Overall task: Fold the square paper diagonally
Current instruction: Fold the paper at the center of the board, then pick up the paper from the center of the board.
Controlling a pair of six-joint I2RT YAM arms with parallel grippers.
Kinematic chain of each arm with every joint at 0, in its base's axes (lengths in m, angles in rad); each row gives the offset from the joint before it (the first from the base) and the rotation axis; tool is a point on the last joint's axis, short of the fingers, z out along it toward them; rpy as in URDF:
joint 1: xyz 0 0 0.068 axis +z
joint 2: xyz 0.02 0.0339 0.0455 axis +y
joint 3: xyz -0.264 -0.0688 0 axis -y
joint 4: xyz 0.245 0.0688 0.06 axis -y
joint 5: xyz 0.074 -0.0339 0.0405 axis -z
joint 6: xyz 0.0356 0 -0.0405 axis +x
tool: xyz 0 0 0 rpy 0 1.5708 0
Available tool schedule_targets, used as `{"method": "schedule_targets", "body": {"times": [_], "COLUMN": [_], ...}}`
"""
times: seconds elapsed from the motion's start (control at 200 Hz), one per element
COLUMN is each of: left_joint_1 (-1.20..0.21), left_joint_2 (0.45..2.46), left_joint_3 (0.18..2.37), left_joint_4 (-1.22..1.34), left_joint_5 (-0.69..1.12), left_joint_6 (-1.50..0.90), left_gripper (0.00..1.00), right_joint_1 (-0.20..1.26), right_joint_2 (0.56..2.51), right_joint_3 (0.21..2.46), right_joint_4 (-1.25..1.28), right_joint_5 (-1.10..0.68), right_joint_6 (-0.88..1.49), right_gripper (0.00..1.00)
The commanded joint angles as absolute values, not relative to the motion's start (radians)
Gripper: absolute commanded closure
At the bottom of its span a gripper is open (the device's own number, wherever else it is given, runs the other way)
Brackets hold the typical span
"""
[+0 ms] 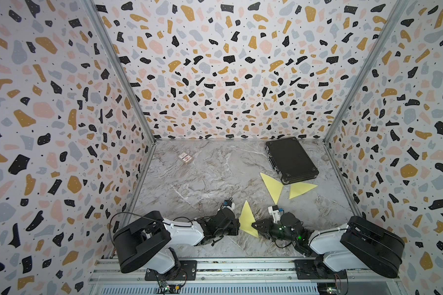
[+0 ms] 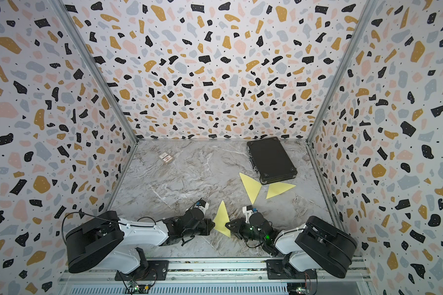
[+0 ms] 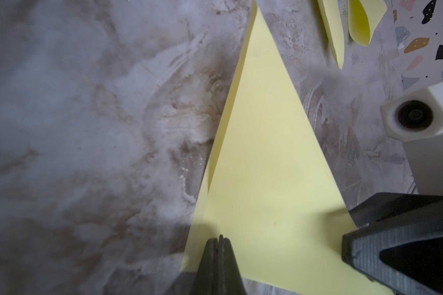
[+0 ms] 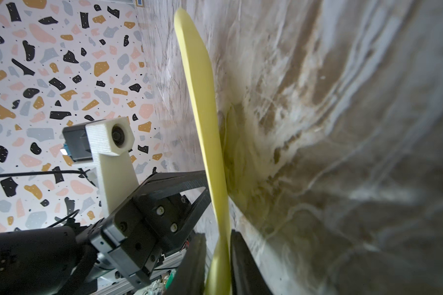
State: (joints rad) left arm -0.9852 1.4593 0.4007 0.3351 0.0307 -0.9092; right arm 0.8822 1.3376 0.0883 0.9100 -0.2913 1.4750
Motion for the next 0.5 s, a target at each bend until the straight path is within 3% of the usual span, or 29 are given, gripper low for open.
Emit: {"method": "schedule_targets", "body": {"times": [0.0, 0.075, 0.19, 0.496], "left_joint_1": [-0.992, -0.993, -0.994, -0.994], "left_joint_2": [1.526, 1.529, 1.537, 1.545], "left_joint_3": [0.347, 0.348, 0.351, 0.353], "left_joint_4": [0.029, 0.031, 0.035, 0.036], "left_joint_5": [0.006, 0.006, 0.007, 0.006], "left_joint_6": [-0.902, -0.902, -0.902, -0.904], "left_gripper": [1.0, 1.0, 1.0, 1.0], "right_joint_1": [0.886, 0.888, 0.888, 0.931], "right_joint_2": [1.271, 1.232, 1.176, 1.181], "right_joint_3": [0.127, 0.138, 0.144, 0.186], "right_joint_4": [0.753, 0.689, 0.614, 0.574], "right_joint_5": [-0.288, -0.288, -0.275, -0.257], "right_joint_6": [1.428, 1.418, 1.413, 1.404], "right_gripper": [0.81, 0.79, 0.63, 0.64]}}
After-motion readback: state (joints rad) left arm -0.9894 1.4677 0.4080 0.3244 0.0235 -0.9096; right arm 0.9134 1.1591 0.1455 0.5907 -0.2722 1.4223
